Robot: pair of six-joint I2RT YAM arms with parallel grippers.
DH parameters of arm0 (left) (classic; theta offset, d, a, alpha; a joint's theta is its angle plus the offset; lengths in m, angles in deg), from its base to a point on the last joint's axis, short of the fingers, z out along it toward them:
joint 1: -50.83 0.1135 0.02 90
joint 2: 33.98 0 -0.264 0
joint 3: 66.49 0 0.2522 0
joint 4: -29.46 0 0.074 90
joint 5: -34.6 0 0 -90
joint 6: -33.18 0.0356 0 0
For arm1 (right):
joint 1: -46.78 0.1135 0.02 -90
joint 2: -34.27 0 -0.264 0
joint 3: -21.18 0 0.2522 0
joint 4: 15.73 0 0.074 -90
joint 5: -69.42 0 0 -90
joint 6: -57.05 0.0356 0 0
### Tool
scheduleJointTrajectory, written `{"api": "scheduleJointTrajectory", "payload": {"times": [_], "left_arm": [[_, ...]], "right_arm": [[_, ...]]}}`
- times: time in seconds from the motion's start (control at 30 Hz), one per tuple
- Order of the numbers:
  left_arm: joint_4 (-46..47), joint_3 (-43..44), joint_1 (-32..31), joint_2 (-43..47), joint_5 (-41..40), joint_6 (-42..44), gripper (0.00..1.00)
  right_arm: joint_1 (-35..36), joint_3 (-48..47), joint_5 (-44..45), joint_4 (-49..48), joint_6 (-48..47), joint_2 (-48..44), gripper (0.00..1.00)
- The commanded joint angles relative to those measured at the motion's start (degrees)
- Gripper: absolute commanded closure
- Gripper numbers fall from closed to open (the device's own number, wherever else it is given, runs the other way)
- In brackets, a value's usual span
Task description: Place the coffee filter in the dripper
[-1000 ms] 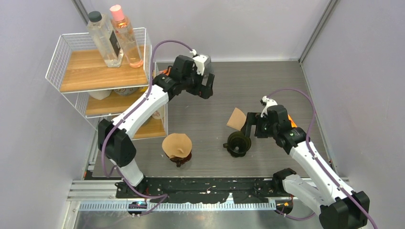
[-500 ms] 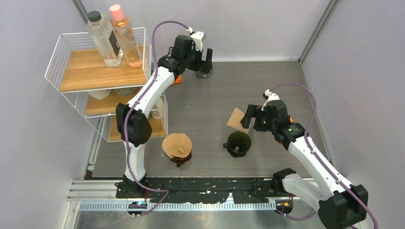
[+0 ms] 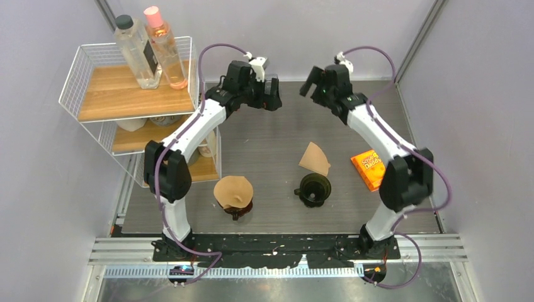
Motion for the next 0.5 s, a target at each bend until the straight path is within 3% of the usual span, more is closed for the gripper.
{"api": "scheduleJointTrajectory", "payload": {"times": [0.0,0.3,0.47], "left_arm": [[7.5,-4.1,0.4,8.0,3.3,-2.5,0.01],[9.4,-8.9,0.2,11.5,3.4,-3.1,0.01],[10.9,-10.8,0.0,12.9,3.9,-3.2,0.01]], "right_arm": [[-0.2,-16.3,3.3,-3.3,6.6,13.1,0.03],[2.5,-52.6,5.1,1.6,8.5,41.8,0.00],[3.2,-56.9,6.2,-2.7,10.9,48.0,0.00]]}}
